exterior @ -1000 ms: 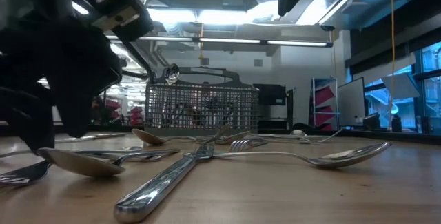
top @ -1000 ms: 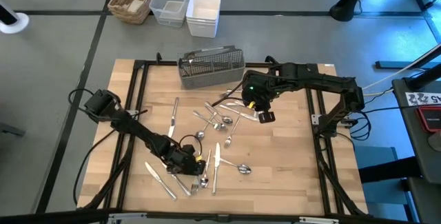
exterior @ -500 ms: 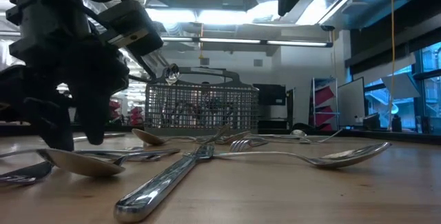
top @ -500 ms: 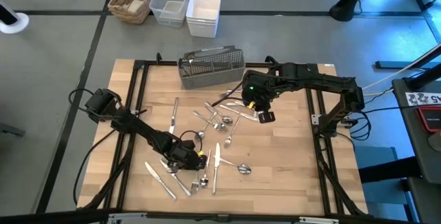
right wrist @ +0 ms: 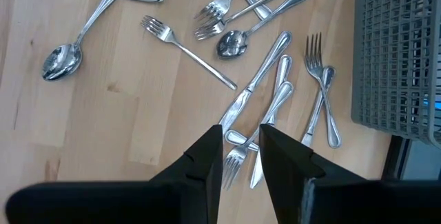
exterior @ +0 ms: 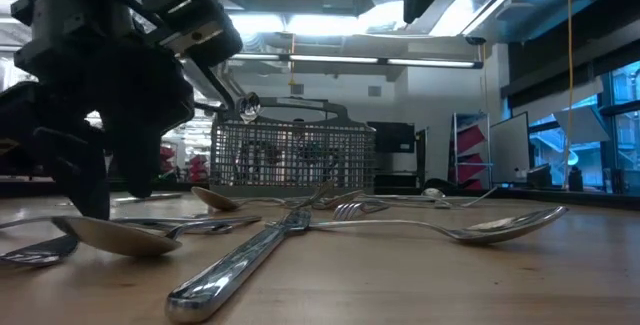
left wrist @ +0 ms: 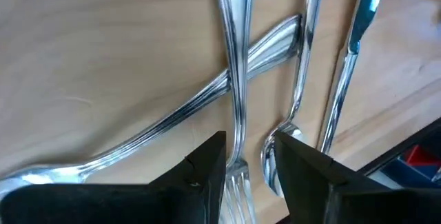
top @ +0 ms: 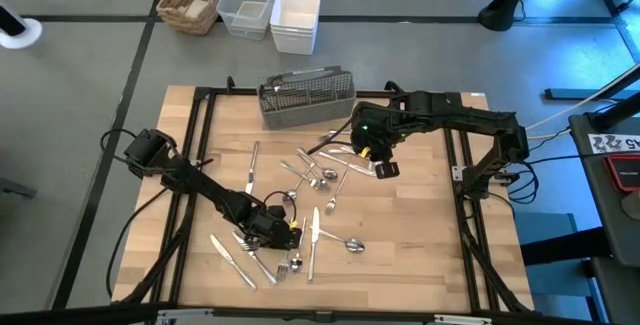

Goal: Sort silverware
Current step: Put the silver fork into the silverware rack

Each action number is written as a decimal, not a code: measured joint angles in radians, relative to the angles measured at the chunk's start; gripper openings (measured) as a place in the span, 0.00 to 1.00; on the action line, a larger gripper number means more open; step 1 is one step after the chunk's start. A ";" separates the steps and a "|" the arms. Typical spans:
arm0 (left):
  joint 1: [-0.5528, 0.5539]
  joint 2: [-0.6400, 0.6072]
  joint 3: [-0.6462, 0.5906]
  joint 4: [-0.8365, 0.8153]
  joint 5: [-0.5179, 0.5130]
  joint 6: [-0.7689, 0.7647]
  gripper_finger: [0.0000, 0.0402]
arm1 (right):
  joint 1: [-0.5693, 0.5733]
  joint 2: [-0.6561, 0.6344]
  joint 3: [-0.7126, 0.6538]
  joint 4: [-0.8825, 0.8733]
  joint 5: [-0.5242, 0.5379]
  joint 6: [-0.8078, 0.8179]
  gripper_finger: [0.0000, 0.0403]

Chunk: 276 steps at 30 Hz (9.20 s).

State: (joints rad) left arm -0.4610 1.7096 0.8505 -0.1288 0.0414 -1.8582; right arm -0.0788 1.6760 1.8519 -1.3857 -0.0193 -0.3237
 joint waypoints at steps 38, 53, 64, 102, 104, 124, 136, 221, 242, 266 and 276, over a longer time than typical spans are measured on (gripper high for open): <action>0.006 0.081 0.098 -0.031 0.034 0.072 0.02 | 0.000 0.000 0.000 0.000 0.000 0.000 0.24; 0.016 0.018 0.099 0.057 0.158 0.149 0.00 | 0.000 -0.002 0.000 -0.006 0.019 0.000 0.24; 0.123 -0.199 0.099 0.062 -0.003 0.254 0.00 | 0.000 -0.097 0.000 -0.009 0.137 0.000 0.24; 0.855 -0.284 0.099 0.521 -0.072 0.821 0.00 | 0.000 -0.243 0.001 -0.008 0.296 0.002 0.24; 0.856 -0.287 0.099 0.544 -0.069 0.869 0.00 | 0.000 -0.241 0.001 -0.008 0.296 0.002 0.24; 0.864 -0.294 0.099 0.334 0.193 0.352 0.00 | 0.000 -0.240 0.001 -0.007 0.270 0.002 0.24; 0.902 -0.294 0.099 0.173 0.221 0.033 0.00 | 0.000 -0.240 0.000 -0.007 0.204 0.003 0.24; 0.912 -0.294 0.100 0.249 0.023 0.220 0.00 | -0.151 -0.086 -0.504 1.089 0.113 -0.393 0.04; 0.984 -0.298 0.100 0.220 0.158 0.767 0.37 | -0.173 -0.087 -0.490 1.023 0.074 -0.356 0.01; 1.045 -0.504 0.099 0.211 0.401 1.125 0.37 | -0.387 0.024 -0.491 1.184 -0.306 0.086 0.01; 1.036 -0.518 0.099 0.060 0.401 1.155 0.37 | -0.387 0.102 -0.491 1.296 -0.197 0.157 0.06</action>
State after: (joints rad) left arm 0.5755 1.1919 0.9497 -0.0686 0.4419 -0.7036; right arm -0.4660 1.7781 1.3613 -0.0900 -0.2167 -0.1665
